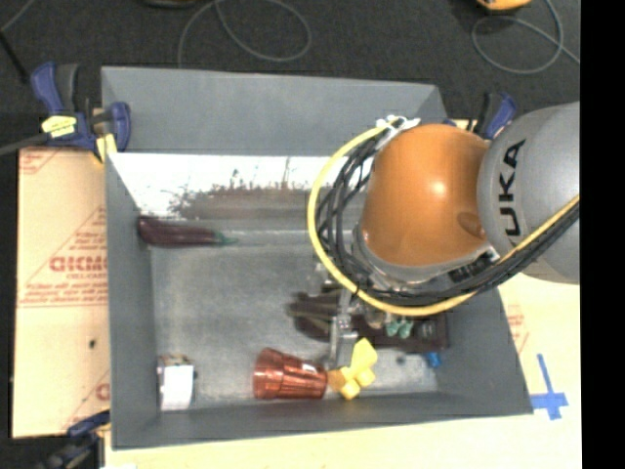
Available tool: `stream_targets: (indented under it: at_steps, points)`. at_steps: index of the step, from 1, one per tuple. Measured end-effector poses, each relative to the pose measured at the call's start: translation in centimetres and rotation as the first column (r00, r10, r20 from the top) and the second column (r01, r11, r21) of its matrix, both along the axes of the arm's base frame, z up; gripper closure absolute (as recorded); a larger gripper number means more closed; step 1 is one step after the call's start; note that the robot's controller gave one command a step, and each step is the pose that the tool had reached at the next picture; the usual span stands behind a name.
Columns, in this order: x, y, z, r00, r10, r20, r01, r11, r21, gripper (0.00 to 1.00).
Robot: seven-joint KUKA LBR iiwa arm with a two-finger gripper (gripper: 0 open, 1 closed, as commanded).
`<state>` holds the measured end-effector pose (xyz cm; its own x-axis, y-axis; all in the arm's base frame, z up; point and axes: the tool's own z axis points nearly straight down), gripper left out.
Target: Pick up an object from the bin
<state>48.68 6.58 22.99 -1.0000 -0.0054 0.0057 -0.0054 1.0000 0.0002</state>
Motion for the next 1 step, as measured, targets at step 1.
stream_targets:
  at_steps: [1]
  points:
    - [0.15, -0.03, 0.4, 1.0, -0.002, 0.008, 0.002, 1.0, 0.001, 0.0]
